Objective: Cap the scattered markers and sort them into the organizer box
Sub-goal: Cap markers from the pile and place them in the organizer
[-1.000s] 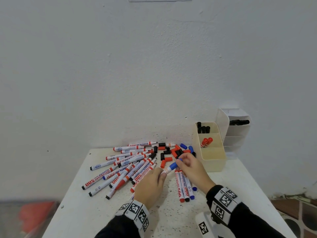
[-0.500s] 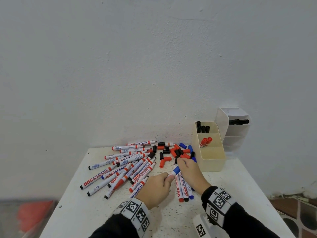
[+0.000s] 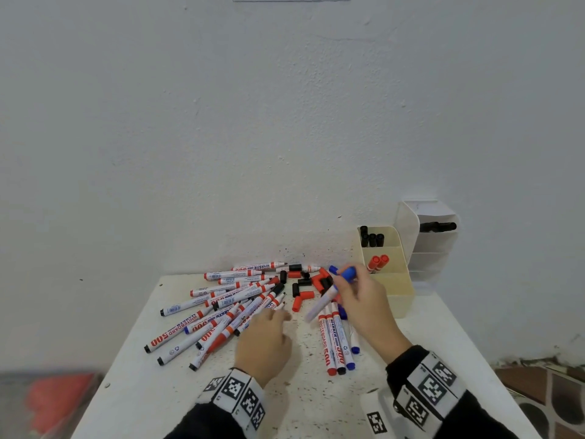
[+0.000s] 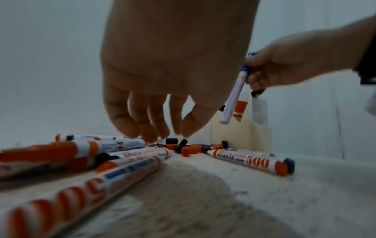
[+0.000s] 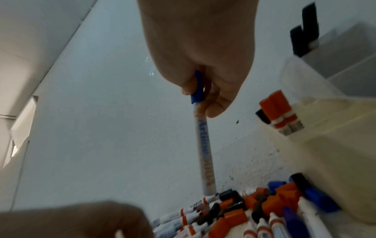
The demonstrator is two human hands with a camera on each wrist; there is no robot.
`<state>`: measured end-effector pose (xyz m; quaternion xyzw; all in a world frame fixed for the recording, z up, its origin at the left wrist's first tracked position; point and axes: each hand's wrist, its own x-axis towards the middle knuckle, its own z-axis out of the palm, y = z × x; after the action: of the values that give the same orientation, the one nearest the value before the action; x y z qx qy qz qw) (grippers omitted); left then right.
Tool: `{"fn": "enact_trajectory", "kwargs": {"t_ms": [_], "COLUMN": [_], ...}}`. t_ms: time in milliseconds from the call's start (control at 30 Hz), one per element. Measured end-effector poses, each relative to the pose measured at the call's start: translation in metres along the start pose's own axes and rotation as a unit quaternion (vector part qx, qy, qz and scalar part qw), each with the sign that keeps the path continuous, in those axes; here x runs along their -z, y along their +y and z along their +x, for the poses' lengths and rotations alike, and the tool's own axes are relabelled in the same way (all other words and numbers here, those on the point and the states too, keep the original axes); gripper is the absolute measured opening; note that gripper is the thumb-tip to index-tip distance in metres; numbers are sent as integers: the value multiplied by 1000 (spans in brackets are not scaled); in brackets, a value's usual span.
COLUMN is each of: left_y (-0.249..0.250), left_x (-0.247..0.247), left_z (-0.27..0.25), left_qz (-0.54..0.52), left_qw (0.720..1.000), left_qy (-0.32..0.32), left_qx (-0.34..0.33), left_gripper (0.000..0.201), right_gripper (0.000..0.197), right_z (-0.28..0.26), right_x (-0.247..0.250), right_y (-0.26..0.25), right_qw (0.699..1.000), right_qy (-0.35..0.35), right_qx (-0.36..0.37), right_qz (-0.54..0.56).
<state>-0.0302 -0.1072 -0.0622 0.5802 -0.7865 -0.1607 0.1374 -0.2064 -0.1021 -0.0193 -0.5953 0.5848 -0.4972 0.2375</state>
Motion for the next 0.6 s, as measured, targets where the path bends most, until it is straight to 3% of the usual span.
{"fn": "enact_trajectory", "kwargs": {"t_ms": [100,167,300,433,600], "left_y": [-13,-16,-18,-18,-15], "left_x": [2,1,-3,-3,-6], "left_z": [-6,-7,-7,-3,-4], "left_qz": [75,104,127,137,147], "left_qw": [991,983,981,980,982], "left_qy": [-57,-81,-73,-69,-50], "left_qx": [100,125,127,124,109], "left_gripper": [37,39,37,33,29], "right_gripper": [4,7,8,18,15], "right_z": [4,3,3,11,22], "right_x": [18,30,53,79,102], "right_y": [3,3,6,14,28], "right_qw": [997,993,971,932,908], "right_qy": [61,112,217,325,378], "right_qx": [27,41,96,144,152], "right_qz": [-30,-21,-20,-76,-103]}}
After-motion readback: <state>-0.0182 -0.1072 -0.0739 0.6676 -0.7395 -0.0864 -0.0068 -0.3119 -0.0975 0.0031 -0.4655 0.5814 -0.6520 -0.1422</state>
